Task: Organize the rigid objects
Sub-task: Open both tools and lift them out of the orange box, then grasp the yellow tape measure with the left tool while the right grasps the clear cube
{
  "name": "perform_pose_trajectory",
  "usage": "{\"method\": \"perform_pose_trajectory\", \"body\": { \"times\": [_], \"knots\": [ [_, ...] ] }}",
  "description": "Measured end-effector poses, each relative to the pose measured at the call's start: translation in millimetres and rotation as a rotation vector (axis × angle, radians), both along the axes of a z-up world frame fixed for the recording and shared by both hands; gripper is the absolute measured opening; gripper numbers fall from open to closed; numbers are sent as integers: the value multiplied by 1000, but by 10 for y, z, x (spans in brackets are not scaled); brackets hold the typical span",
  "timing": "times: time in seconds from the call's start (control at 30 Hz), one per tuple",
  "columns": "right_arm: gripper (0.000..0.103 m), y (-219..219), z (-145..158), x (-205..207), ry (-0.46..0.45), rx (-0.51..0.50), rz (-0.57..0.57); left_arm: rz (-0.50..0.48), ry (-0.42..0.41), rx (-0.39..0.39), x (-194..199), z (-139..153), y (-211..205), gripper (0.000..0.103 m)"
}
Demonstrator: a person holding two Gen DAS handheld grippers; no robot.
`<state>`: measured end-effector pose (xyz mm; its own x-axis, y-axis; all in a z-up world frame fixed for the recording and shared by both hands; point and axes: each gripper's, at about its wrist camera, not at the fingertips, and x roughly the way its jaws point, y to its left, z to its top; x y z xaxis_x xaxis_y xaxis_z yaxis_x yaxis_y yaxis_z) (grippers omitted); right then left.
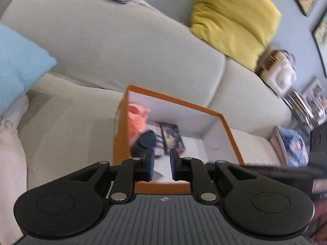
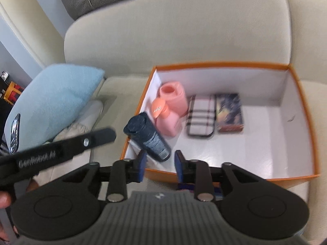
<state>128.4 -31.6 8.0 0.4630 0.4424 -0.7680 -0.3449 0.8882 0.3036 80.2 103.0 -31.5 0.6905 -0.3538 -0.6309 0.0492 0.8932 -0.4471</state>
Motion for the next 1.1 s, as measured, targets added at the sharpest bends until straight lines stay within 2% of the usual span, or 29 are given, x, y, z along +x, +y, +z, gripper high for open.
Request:
{"method": "perform_pose_trajectory", "body": {
  "times": [0.13,0.27,0.37,0.47,0.53,0.7,0.83,0.9,1.0,1.1],
  "knots": [
    [45,-340,112,-233,-71,3,-58,-75,-20,33,-191,41,-249,17],
    [52,-740,40,-464,-98,-17,-156,-149,-3,50,-313,-64,-544,20],
    [52,-1062,-148,-599,-57,-39,-235,-216,10,91,-359,-195,-757,24],
    [52,-1337,-355,-723,-4,-85,-295,-277,69,139,-363,-384,-923,31],
    [52,-1442,-496,-807,20,-133,-314,-313,100,177,-363,-500,-1008,42],
    [54,-1427,-848,-930,72,-198,-271,-369,172,275,-393,-772,-1137,59],
    [62,-1259,-1001,-937,34,-295,-187,-357,193,355,-395,-974,-1144,73],
    [66,-1220,-1066,-918,37,-318,-155,-356,182,421,-403,-1038,-1182,74],
    [68,-1201,-1135,-903,50,-331,-132,-424,116,529,-452,-1118,-1279,76],
    [68,-1230,-1176,-870,68,-321,-135,-484,85,608,-501,-1194,-1365,76]
  ]
}}
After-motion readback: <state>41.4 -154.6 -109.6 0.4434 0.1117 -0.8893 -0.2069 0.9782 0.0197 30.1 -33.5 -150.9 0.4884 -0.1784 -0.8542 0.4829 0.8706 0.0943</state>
